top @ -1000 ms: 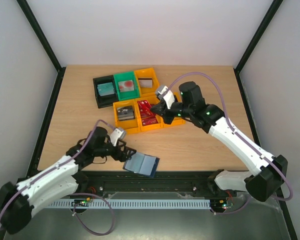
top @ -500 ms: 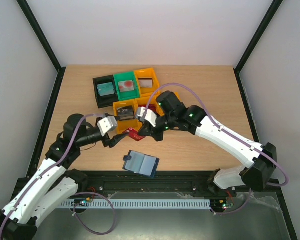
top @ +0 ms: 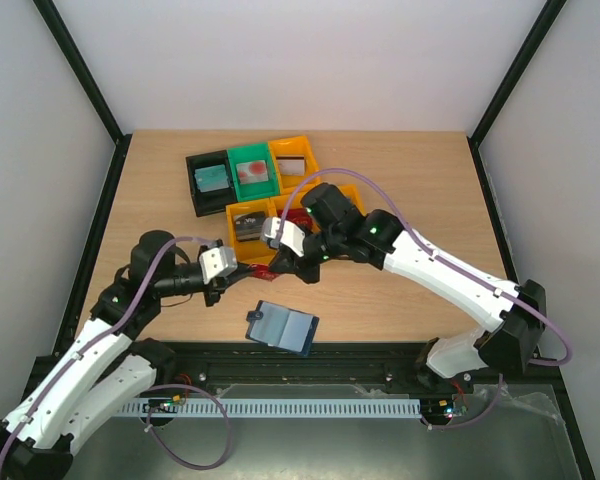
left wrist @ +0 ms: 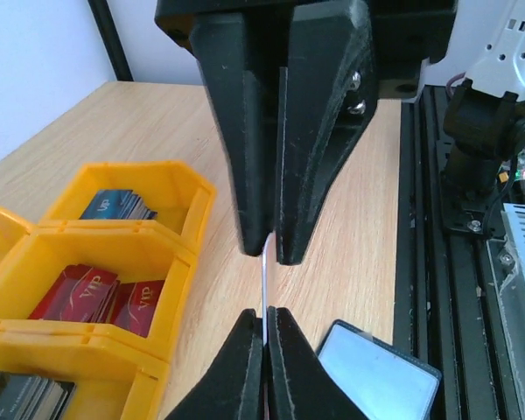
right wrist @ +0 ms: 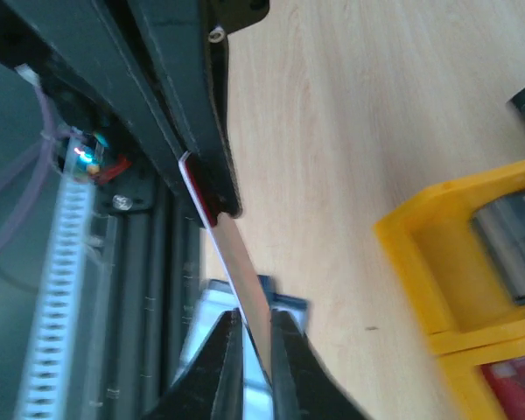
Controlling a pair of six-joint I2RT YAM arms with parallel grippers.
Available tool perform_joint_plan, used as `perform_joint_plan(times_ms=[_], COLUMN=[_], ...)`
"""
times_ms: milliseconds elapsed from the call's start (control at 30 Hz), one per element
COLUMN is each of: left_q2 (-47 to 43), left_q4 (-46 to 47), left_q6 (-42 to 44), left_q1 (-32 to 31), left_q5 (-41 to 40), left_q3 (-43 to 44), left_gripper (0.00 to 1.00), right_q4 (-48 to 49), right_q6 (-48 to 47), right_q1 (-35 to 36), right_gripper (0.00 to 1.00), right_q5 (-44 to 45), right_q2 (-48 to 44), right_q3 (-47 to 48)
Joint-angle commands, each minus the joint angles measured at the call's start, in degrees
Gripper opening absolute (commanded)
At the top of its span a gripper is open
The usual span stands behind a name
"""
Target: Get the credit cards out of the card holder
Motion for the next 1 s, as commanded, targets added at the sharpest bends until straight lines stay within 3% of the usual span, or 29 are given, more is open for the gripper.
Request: perform_joint_plan(times_ms=[0, 100, 167, 233, 300, 333, 533, 967], left_q2=[-1.45, -2.84, -3.69, -4.51, -5.82, -6.71, -11.74, -12.65], left_q4=[3.19, 9.39, 11.80, 12.50, 12.40, 12.50, 14.18, 18.15], left_q6=[-5.34, -20.20, -28.30, -35.00, -40.76, -43.38, -52.15, -50.72], left_q1=[0.04, 1.75, 4.30, 8.19, 11.11, 12.51, 17.89, 19.07], left_q5=[-3.73, -18.35, -28.64, -36.42, -41.47, -42.56, -43.25, -43.43], left_q3=[0.08, -3.58, -6.11, -8.51, -10.98, -12.25, -20.45, -22.50], left_gripper=[0.02, 0.02, 0.02, 0.02, 0.02, 0.02, 0.02, 0.02], right_q4=[8.22, 15.99, 18.87, 18.54, 14.39, 11.55, 2.61, -8.61], right_q6=[5.05, 12.05, 18.68, 23.40, 25.77, 26.78, 32.67, 33.81], right_q1=[-0.07, -6.43, -11.88, -13.42, -13.47, -13.47, -12.59, -8.85], right_gripper=[0.23, 0.40, 0.42, 0.34, 0.08, 0.02, 0.02, 0.02], right_q5=[11.98, 14.69, 13.39, 20.12, 26.42, 28.03, 31.97, 35.30], right_q2=[-1.88, -2.69, -0.50, 3.63, 10.37, 13.25, 22.89, 39.32], right_q3=[-0.50, -3.20, -2.08, 0.79, 6.11, 7.80, 12.56, 22.38])
